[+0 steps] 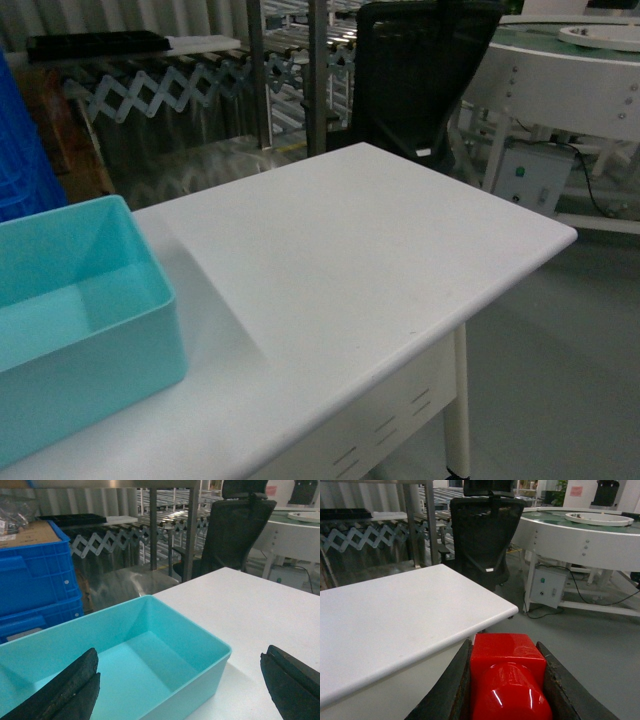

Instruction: Pick red block from blue box to shelf

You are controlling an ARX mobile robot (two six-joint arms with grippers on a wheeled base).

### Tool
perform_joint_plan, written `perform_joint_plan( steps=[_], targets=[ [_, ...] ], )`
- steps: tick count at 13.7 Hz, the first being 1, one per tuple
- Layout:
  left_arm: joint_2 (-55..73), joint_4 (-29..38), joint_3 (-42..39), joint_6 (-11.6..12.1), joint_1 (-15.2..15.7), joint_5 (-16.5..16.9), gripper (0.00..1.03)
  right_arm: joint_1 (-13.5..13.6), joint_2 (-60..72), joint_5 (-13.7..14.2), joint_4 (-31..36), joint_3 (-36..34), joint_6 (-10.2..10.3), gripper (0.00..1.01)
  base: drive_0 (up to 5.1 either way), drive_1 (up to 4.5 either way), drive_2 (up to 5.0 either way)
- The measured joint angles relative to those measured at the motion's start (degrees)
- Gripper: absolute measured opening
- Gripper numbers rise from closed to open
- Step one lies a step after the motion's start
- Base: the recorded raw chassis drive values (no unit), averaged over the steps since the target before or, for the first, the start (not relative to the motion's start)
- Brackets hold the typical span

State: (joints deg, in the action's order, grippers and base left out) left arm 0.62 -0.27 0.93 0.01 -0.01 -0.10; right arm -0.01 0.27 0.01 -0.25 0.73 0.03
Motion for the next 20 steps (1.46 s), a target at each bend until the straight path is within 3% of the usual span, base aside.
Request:
perform_joint_plan(
  steps=[20],
  targets=[
    [0.0, 0.0, 0.0, 0.0, 0.0, 0.0, 0.98, 0.0, 0.0, 0.0, 0.0, 0.0, 0.0, 0.28, -1.4, -1.44, -1.4]
  ],
)
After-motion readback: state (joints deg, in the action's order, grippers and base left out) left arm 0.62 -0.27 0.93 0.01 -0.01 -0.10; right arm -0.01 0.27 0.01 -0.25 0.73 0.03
